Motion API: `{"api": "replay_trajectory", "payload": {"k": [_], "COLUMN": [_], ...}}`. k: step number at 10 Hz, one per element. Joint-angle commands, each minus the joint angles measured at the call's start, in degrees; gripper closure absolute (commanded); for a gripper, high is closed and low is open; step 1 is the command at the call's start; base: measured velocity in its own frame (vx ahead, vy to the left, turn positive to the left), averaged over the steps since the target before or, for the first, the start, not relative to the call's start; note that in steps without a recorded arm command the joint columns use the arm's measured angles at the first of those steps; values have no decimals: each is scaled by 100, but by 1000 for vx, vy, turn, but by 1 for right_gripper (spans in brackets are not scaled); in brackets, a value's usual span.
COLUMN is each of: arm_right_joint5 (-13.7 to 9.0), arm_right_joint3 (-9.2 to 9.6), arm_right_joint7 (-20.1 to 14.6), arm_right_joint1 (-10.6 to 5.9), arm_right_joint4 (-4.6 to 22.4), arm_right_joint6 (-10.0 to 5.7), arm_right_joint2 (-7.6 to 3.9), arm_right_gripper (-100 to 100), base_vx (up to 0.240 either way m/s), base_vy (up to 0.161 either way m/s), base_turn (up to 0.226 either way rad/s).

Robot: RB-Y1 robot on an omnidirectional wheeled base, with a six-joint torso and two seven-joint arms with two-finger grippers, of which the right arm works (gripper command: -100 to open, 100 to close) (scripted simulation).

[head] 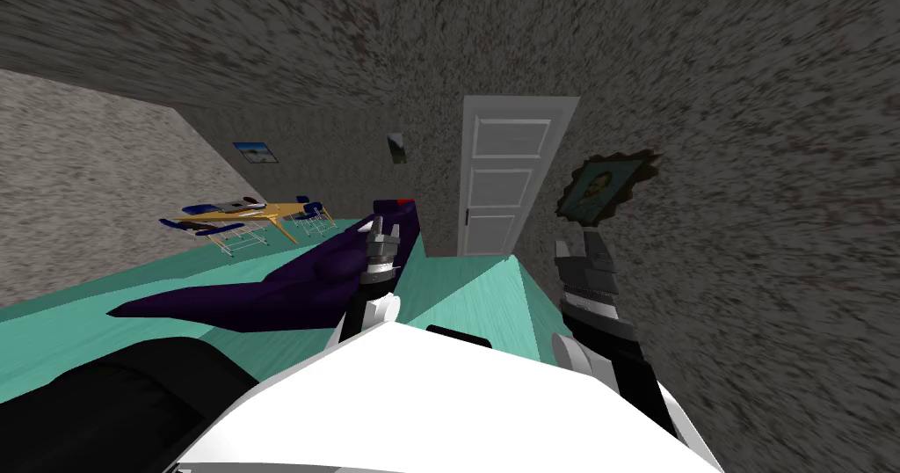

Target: Pull the door open

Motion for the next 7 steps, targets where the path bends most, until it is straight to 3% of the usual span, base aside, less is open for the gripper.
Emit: {"api": "replay_trajectory", "payload": {"k": [1,7], "arm_right_joint5": [-102,-414], "arm_right_joint3": [-9,-35], "arm_right_joint7": [-188,-761], "arm_right_joint1": [-73,-297], "arm_right_joint4": [223,903], "arm_right_joint6": [-55,-223], "arm_right_joint2": [-52,-176], "arm_right_gripper": [-100,-100], "base_vx": [71,98], "base_vy": [-9,-8], "base_turn": [108,120]}}
